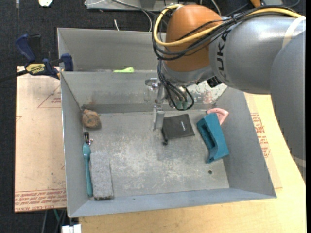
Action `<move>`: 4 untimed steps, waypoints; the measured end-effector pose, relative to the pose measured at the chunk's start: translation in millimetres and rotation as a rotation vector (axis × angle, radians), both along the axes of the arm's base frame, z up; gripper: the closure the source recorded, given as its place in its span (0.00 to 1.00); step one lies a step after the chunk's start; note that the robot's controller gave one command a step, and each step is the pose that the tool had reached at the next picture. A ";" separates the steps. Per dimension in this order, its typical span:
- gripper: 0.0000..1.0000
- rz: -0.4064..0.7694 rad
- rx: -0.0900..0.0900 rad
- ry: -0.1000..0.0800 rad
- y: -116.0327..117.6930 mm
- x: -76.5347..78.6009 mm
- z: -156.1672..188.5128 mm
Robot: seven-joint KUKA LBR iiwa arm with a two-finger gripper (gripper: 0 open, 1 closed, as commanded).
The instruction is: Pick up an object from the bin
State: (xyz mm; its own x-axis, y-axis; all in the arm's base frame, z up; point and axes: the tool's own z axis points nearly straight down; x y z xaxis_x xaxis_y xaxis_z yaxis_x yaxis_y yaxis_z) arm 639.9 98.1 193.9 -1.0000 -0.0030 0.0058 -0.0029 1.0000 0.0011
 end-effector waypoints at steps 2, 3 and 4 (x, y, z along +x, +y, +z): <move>0.00 -0.068 0.002 -0.006 -56.3 -30.5 -16.6; 0.00 -0.108 0.004 -0.011 -70.2 -20.0 -13.4; 0.00 -0.153 0.002 -0.007 -136.0 -40.8 -54.8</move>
Offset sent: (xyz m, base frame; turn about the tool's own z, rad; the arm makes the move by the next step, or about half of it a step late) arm -0.0315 -0.0590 -0.0167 0.0691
